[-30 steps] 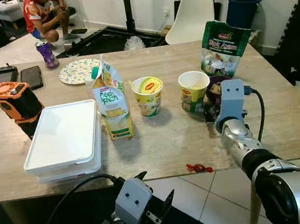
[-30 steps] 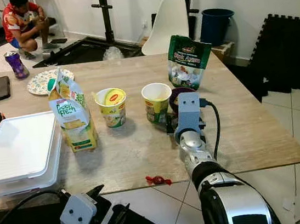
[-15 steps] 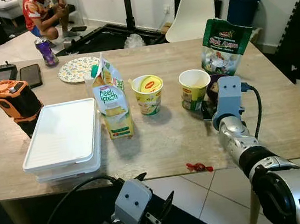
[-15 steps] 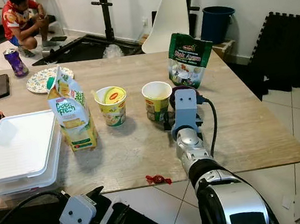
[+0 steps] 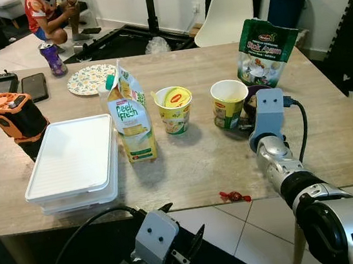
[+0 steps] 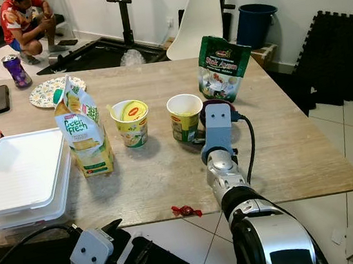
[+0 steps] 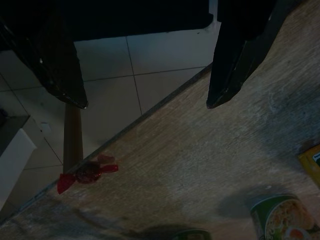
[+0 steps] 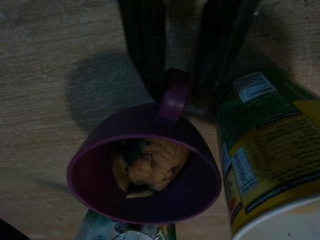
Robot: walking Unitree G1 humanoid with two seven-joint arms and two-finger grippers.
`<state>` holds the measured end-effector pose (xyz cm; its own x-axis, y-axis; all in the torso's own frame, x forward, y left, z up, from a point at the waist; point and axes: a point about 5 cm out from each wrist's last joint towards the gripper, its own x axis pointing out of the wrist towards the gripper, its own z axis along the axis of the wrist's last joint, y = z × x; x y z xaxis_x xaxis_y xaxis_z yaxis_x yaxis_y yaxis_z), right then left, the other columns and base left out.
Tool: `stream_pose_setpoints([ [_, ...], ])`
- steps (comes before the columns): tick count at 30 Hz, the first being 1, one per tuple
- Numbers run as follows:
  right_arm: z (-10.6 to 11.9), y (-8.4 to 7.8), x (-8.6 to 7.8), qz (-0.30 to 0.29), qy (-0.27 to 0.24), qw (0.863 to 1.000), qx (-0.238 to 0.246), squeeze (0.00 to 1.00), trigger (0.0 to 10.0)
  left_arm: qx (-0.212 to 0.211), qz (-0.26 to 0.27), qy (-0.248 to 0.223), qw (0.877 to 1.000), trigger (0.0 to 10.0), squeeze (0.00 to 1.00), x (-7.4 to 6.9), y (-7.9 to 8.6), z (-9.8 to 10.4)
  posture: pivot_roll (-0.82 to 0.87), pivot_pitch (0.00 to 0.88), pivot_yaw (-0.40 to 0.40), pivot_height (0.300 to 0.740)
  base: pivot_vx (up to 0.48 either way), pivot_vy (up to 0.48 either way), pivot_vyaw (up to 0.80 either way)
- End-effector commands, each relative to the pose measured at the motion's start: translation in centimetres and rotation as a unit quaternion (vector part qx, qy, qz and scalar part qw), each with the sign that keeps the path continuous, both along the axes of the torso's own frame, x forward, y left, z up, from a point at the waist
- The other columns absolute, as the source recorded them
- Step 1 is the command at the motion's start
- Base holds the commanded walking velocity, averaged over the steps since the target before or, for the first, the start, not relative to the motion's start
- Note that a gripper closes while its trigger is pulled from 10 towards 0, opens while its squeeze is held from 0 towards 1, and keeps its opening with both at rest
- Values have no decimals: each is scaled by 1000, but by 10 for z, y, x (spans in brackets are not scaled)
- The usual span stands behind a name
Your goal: Restocking fridge
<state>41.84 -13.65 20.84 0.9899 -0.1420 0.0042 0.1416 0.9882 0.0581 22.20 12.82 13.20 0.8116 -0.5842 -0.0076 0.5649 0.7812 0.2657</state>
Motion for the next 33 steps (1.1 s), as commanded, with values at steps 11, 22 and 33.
stream_pose_setpoints([
  [11,-7,-8,-1,-15,13,1000,10,0,588,10,-6,11,1000,10000,0,-1,2,-3,153,252,-24,734,0,0,0],
  [22,-14,-27,-4,-24,13,999,35,0,1333,5,-8,10,1000,10000,0,6,0,-5,118,218,-11,734,0,0,0],
  [33,-20,-43,-8,-25,11,999,41,0,1765,1,-15,5,1000,10000,0,12,-6,-7,90,170,-11,734,0,0,0],
])
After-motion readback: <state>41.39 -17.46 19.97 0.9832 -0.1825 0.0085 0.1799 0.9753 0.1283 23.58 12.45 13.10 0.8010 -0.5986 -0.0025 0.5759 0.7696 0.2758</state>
